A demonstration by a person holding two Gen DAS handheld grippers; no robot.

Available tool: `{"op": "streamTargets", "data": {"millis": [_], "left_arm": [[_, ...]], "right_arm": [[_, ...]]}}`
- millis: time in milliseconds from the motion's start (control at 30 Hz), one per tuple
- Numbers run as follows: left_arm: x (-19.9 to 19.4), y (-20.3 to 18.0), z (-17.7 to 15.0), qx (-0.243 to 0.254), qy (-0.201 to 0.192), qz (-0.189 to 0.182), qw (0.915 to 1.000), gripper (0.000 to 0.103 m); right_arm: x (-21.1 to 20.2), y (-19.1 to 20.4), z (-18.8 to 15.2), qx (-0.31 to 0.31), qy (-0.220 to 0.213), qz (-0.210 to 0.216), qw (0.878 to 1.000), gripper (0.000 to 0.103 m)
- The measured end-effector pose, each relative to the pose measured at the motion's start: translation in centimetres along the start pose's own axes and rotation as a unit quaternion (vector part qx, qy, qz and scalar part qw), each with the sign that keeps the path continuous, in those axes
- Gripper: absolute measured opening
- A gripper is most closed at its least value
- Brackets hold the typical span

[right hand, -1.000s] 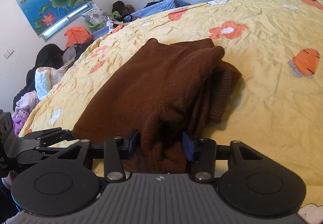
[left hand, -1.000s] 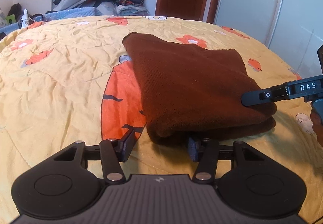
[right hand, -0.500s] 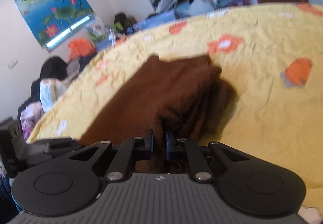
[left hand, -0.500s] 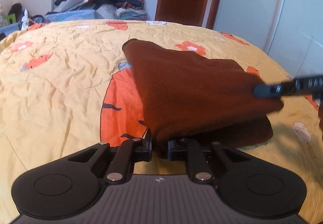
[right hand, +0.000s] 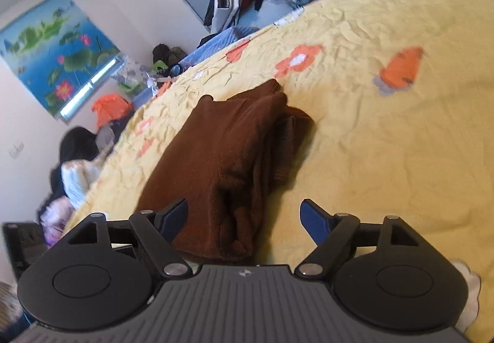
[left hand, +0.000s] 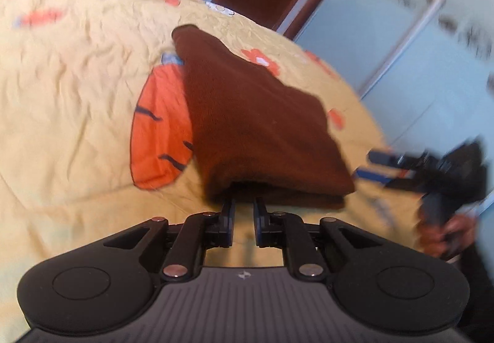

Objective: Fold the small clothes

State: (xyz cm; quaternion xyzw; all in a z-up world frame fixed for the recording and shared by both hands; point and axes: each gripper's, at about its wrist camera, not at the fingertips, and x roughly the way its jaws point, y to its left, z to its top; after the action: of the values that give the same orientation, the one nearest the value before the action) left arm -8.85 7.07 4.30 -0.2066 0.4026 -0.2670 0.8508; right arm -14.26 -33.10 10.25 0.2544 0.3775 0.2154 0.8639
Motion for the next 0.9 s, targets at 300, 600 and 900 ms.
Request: {"op": "streamTargets", "data": {"millis": [300, 600, 900], "left_arm": [[4.1, 4.7, 2.3, -0.204, 0.012, -0.079, 0.9757, 0.061], [3.0, -2.8, 1.8, 0.026, 0.009, 0.113, 0.9932, 0.019], [3.3, -2.7, 0.4, 0.066, 0.003, 0.141, 0.9878, 0.019]], "right_arm": [[4.6, -1.5, 0.3, 0.083, 0.073, 0.073, 0.991, 0.085], [4.6, 2.2, -0.3, -0.045, 0.094, 0.03, 0.994, 0.025], [3.9, -0.8, -0.9, 0.025, 0.075, 0.041, 0.996, 0.06]]}}
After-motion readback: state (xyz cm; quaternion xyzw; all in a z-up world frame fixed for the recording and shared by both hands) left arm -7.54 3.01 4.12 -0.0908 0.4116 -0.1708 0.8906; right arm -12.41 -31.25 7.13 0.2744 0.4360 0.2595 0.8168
